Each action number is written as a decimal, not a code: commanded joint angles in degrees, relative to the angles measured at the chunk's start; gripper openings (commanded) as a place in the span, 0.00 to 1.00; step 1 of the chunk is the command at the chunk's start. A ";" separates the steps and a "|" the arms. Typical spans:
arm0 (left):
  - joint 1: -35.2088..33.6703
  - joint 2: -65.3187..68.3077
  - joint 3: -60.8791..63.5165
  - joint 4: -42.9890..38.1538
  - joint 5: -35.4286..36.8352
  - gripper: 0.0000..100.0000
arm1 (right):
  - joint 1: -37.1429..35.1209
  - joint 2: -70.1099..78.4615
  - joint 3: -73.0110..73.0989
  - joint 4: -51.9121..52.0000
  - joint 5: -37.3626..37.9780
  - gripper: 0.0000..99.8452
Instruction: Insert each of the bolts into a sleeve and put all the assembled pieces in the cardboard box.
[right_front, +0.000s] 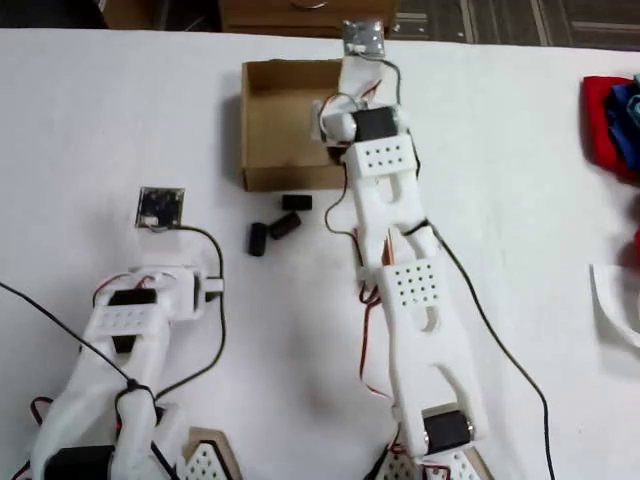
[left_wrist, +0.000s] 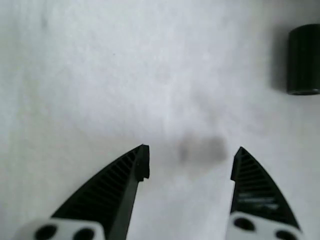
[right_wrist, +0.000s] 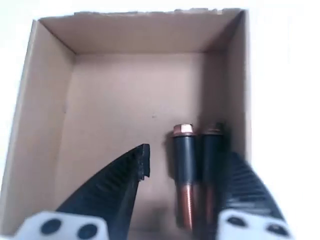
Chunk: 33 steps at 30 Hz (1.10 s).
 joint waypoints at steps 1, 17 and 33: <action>0.26 0.00 -2.33 -0.53 -0.18 0.28 | -0.40 -9.01 -2.99 5.32 0.00 0.07; -8.53 0.35 -3.74 -0.97 13.63 0.28 | -4.53 -16.48 -2.29 21.32 0.18 0.09; -8.53 0.44 -3.74 -1.05 13.54 0.28 | -12.70 -36.97 36.40 21.32 11.52 0.12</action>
